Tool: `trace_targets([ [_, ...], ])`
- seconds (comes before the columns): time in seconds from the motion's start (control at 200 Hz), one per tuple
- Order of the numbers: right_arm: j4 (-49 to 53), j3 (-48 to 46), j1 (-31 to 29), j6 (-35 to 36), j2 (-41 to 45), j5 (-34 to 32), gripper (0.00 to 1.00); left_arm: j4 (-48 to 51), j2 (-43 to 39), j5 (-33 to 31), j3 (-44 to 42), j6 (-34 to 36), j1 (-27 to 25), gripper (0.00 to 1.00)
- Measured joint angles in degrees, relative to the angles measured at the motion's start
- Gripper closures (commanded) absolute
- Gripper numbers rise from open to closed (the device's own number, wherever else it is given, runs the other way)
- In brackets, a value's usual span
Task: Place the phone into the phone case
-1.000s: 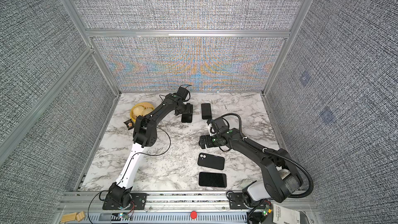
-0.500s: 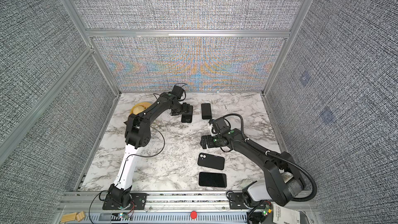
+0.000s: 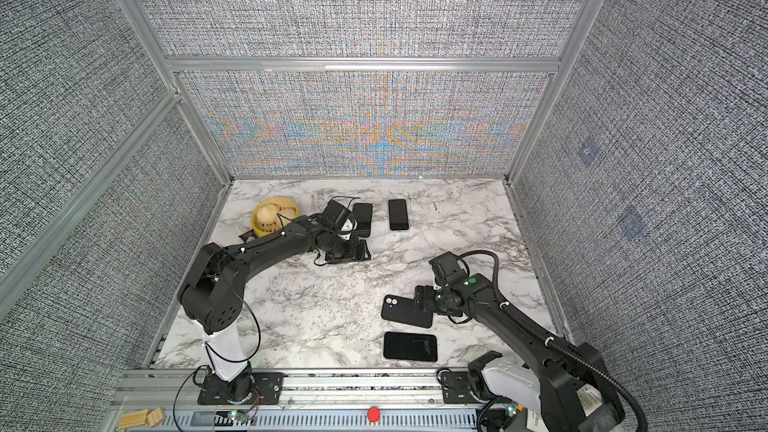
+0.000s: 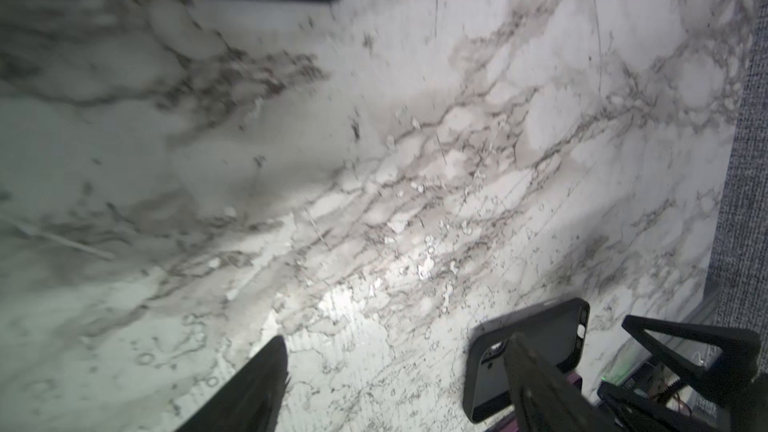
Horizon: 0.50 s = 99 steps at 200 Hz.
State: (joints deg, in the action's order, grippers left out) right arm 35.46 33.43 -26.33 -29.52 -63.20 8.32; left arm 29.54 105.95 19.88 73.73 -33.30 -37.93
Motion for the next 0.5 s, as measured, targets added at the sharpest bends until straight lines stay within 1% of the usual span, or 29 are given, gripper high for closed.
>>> trace_targets([
  [0.08, -0.48, -1.86, -0.42, -0.74, 0.24, 1.01, 0.25, -1.33, -0.22, 1.36, -2.32, -0.68, -0.79, 0.17],
  [0.31, -2.08, -3.67, -3.43, -3.06, -1.42, 2.56, 0.32, -5.49, -0.42, 5.95, -7.26, -1.60, -0.92, 0.19],
  [0.495, -5.46, -3.78, -7.06, -5.20, -4.02, 3.41, 0.35, -6.78, -1.73, 7.30, -9.64, -1.57, -0.63, 0.19],
])
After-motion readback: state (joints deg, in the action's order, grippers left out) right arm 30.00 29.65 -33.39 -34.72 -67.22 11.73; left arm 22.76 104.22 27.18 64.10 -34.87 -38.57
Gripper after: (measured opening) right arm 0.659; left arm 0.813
